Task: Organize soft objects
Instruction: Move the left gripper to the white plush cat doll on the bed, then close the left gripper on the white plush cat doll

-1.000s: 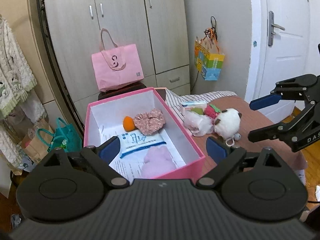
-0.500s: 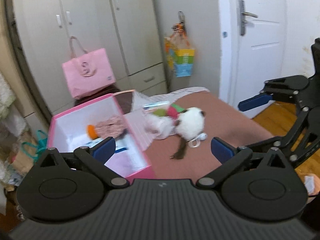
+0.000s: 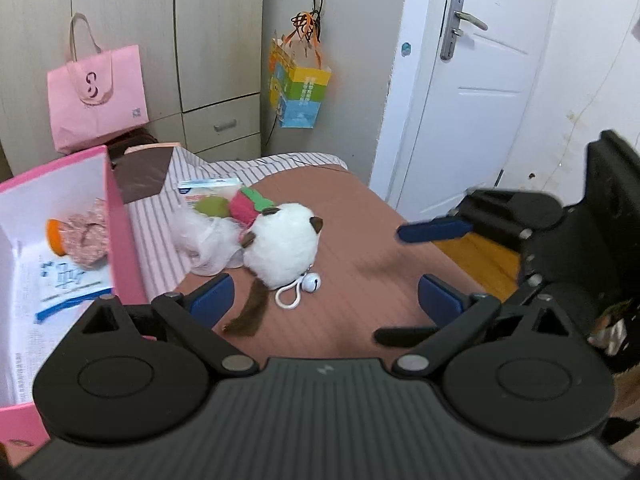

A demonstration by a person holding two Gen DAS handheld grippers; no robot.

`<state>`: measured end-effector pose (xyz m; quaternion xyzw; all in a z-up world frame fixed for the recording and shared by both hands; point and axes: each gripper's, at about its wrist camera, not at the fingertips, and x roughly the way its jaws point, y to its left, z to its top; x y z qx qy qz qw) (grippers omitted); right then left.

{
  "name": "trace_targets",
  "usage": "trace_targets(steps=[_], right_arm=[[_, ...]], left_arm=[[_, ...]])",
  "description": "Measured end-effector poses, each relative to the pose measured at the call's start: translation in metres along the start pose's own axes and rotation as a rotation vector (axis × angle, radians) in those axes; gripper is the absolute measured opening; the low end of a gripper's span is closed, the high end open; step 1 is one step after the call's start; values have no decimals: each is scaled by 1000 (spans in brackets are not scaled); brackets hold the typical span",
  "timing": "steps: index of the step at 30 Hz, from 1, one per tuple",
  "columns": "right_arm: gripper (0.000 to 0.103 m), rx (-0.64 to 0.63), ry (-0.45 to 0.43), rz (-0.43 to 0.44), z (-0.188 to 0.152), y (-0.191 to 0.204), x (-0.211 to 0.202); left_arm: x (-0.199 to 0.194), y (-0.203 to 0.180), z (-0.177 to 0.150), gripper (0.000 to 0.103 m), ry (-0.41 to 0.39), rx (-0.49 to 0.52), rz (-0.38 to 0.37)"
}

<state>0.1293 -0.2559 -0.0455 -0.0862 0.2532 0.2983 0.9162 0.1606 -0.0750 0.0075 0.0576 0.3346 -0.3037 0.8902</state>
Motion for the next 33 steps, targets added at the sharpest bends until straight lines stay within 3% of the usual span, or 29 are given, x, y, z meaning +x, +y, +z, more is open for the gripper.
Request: trace_targets(steps=[4,7,14,18,28,33], right_arm=[[86,40,57,36,-9,-15,31],[85,107,77,38,-22,-27,53],[85,207,54,44,-27,-51,79],[86,212,39,24,-20,-51,94],[89,252,66,-25,-10,-57,126],[89,314,58,-28,-10,-67,129]], left_arm=[[19,10,-3,98,-68,-74,61],[35,28,1,93,-67,-157,26],[67,33,2,91,-81,-194,7],[90,36,1,86,-91,-232,58],[112,53,-2,76,-139,-325,101],[116,53,-2,65,-126,-317,59]])
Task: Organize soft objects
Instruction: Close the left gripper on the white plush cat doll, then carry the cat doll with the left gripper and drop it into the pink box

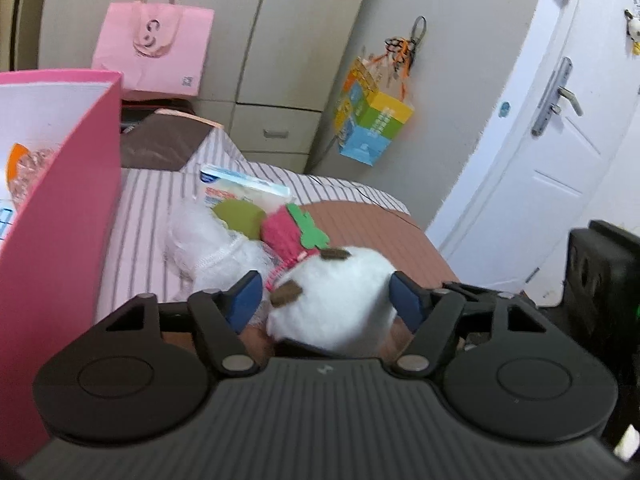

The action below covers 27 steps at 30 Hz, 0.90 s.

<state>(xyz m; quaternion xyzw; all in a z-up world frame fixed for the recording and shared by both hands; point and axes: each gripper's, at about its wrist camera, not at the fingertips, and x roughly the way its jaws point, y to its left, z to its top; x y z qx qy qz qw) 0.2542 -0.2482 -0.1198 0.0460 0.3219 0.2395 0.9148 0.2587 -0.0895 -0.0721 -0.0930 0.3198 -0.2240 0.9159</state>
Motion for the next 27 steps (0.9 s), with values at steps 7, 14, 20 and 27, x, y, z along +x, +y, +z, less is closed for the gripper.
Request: trace_targets(steps=[7,14,20,27], right_arm=[[81,-55,11,-3,-3,6,-5],[80,-45,9,-17,-7,8,-16],[80,-27,18,-7,-14,13,-29],[80,-7,34,2,-20,25,-42]], left_arm=[[1,-4,-4,58,47,-12,-34],[-5,-15,-10,57,68,13,-46],[-18,-21,-17,57,102,-4,-48],[-37,-28,-26,57,146,-7,-34]])
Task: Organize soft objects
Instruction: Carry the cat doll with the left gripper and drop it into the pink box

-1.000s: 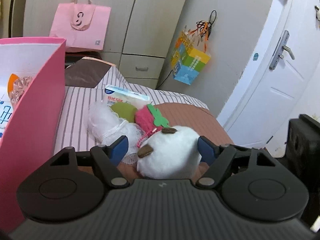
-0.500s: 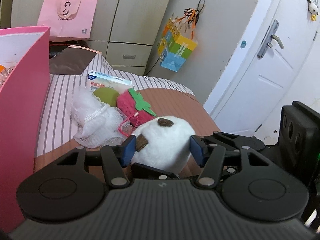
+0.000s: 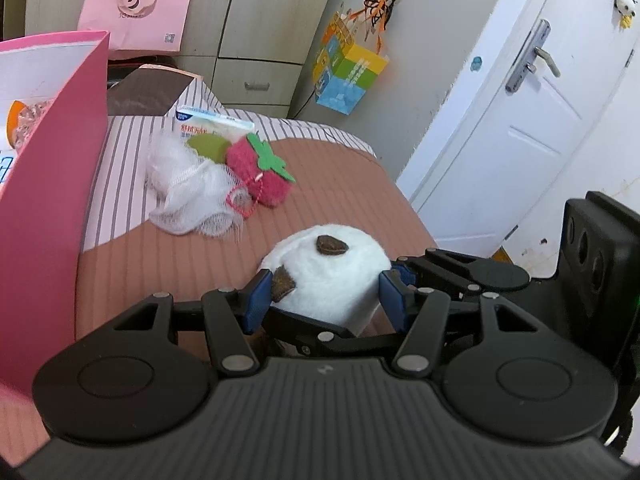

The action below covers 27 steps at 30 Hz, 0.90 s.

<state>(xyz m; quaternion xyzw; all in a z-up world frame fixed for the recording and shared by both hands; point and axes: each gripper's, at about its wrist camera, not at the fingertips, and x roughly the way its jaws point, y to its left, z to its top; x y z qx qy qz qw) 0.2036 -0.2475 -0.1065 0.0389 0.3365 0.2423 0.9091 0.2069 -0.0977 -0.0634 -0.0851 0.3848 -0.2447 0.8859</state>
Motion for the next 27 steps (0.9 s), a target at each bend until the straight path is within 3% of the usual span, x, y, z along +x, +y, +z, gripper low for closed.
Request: trace_targets(steps=[3,14,27], right_arm=[[80,25,35,18,-3,5,-8],[79,-34,-1,2,-11,38,-34],[77,-189,4,-7,-3,78,-62]], left_arm=[[-10,1,-9,57,1,-8,-18],[-49,0,-24,57,-46,19,-49],[-92,-5,-29,56,-48,49,-40]])
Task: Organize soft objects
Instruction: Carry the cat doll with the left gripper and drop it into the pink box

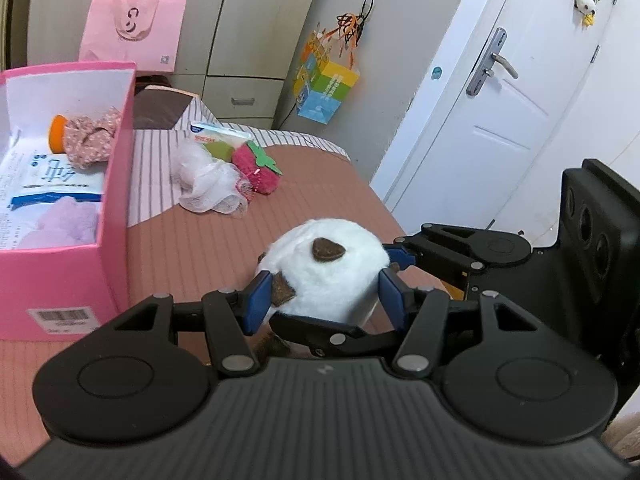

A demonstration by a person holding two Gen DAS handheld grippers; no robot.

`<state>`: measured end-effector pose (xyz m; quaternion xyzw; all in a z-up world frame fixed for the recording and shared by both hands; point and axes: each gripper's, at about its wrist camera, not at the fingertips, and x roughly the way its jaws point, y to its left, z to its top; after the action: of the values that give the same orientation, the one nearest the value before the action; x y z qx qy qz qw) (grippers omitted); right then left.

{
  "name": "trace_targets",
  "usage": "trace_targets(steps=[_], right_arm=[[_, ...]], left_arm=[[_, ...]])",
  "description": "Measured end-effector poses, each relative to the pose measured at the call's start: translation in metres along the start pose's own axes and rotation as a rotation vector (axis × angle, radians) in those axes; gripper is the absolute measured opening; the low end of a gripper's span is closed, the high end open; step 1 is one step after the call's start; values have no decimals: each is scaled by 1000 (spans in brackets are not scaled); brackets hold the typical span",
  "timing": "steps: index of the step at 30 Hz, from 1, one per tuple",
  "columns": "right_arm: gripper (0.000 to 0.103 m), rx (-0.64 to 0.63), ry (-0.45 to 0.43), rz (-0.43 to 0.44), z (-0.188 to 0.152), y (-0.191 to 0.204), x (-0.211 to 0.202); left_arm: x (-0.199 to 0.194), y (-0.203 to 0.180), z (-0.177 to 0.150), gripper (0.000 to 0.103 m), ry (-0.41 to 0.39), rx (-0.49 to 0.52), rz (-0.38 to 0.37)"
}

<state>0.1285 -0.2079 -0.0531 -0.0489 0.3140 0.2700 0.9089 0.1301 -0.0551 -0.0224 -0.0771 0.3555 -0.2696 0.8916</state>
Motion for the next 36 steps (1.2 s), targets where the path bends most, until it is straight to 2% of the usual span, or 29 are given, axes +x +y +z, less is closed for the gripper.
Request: trace_targets(steps=[5,12,15,21,28,36], right_arm=[[77,-20,-11,20,10,19,-14],[77,39,18,154,33,36,-22],[77,23,16,173,39,50,-20],[77,-1,-13,190,61,76,-14],[77,-18,-82,212,101,94,-6],[77,9,-113,244,144,103,33]], left_arm=[[-29,2,-1,56,-28,-5,-3],[-73,14,5,56,-20,-50,21],[-87,22,4,56,-32,-56,44],[-115,39,10,56,-98,-69,79],[-145,62,33,56,-206,-54,106],[-147,107,58,56,-297,-86,153]])
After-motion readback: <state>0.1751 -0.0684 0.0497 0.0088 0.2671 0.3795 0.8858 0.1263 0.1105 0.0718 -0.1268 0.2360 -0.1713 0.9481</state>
